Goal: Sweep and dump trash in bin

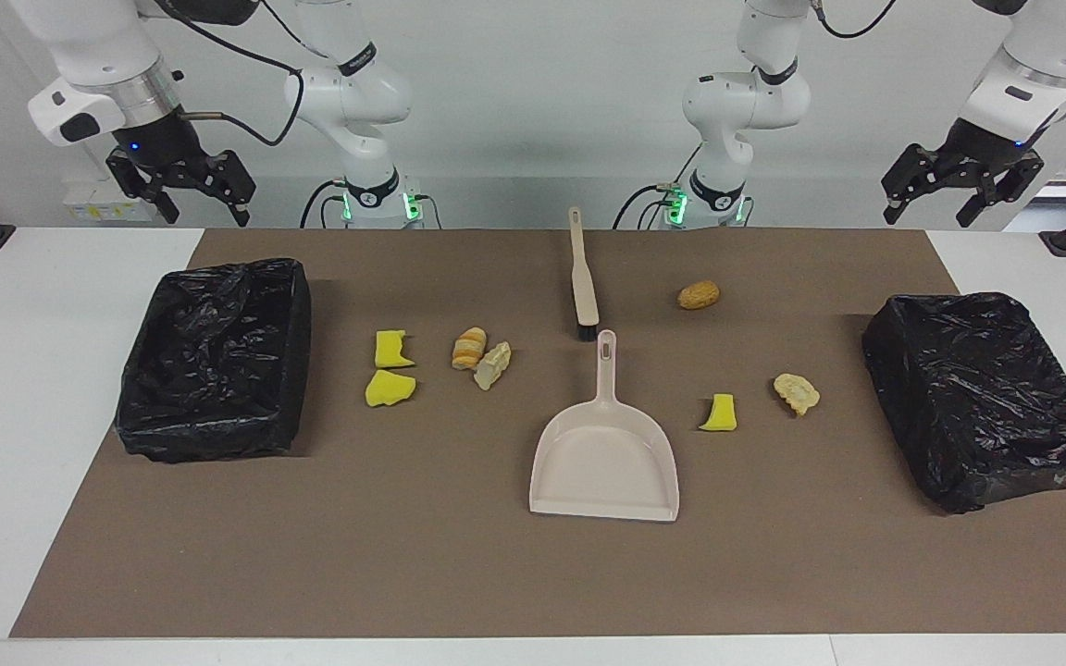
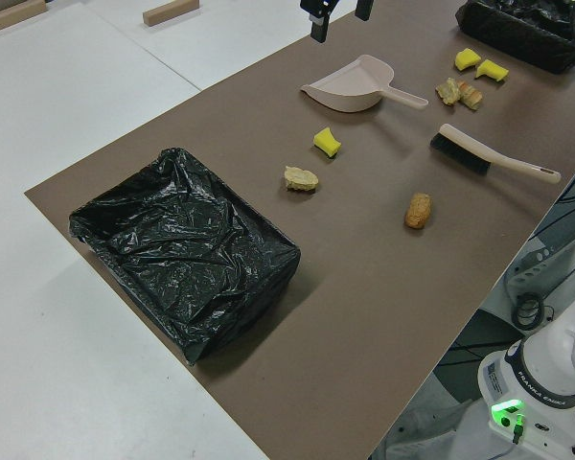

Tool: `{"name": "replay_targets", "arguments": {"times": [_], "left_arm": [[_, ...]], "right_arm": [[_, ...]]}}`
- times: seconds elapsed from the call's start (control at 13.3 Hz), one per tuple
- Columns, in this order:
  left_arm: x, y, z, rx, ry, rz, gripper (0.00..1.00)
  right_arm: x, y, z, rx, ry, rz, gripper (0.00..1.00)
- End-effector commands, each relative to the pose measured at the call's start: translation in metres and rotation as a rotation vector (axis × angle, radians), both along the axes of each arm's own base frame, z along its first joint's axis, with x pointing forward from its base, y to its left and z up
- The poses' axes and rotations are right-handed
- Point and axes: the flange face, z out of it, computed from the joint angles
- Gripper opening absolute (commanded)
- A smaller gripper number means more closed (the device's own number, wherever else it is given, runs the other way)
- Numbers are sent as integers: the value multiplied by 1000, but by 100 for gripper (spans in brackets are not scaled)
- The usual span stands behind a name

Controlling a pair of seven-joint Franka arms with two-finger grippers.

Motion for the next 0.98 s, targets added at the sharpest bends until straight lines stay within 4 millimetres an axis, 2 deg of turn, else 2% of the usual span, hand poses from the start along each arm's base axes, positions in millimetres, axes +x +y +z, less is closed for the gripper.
{"name": "replay_targets", "arguments": {"times": [0.0, 0.45, 0.68, 0.75, 0.9], "left_arm": [[-3, -1, 4, 3, 9, -14, 100], [-4, -1, 7, 0, 2, -10, 100], [-8, -2, 7, -3, 11, -6, 100], [-10, -6, 3, -4, 15, -8, 100], [-25, -35, -4, -6, 35, -60, 100]], "right_arm": [[-3, 13, 1, -32, 17, 40, 100], [0, 22, 4, 13, 48, -24, 100], [11, 27, -14, 48, 82, -9, 100], [17, 36, -22, 48, 96, 6, 100], [28, 58, -39, 45, 126, 48, 100]]}}
